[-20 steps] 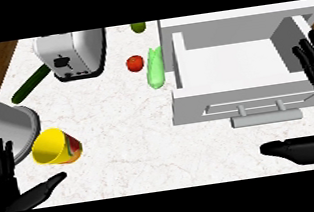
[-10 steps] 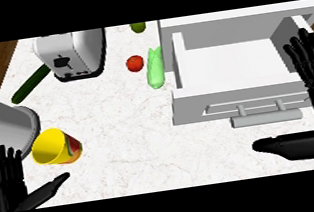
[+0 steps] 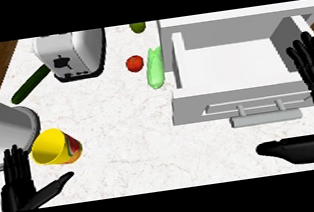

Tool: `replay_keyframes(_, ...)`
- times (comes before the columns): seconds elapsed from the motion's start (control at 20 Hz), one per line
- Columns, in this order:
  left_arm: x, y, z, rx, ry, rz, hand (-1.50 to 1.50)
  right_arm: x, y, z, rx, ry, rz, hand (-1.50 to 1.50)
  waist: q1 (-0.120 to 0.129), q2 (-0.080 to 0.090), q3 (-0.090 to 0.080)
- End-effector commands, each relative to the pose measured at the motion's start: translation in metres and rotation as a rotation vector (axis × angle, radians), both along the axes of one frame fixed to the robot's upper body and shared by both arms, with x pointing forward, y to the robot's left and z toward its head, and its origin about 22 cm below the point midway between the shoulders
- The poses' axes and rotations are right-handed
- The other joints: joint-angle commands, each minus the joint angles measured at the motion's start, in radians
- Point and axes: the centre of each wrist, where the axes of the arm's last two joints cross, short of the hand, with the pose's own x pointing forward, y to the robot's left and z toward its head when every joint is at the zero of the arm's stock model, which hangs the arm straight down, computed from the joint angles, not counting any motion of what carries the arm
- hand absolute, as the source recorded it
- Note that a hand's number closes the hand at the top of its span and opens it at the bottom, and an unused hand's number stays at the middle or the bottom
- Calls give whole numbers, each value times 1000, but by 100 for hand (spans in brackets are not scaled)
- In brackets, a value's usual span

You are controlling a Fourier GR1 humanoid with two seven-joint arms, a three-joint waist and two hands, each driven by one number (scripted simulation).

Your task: Pick up the cup, place it into the drawer and close the drawer

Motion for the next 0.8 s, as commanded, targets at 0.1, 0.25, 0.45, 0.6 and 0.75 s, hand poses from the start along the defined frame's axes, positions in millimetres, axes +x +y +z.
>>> replay_keyframes(0.1,11,26,-17,0,-18,28,-150,4,2,2,7,10,1,-150,-3,2,-1)
replay_keyframes(0.25,16,20,-22,-7,5,7,-150,2,11,-4,-3,12,23,-150,-4,2,-1)
replay_keyframes(0.45,-6,28,-35,10,-33,13,-150,-6,-20,-4,-10,-3,25,-150,-8,3,-2)
replay_keyframes(0.6,-2,19,-40,24,-43,7,-150,18,-10,20,-4,16,14,-150,-5,3,-2)
replay_keyframes(0.75,13,8,-39,0,-35,-21,-150,24,-10,-6,15,7,23,-150,-5,4,-2)
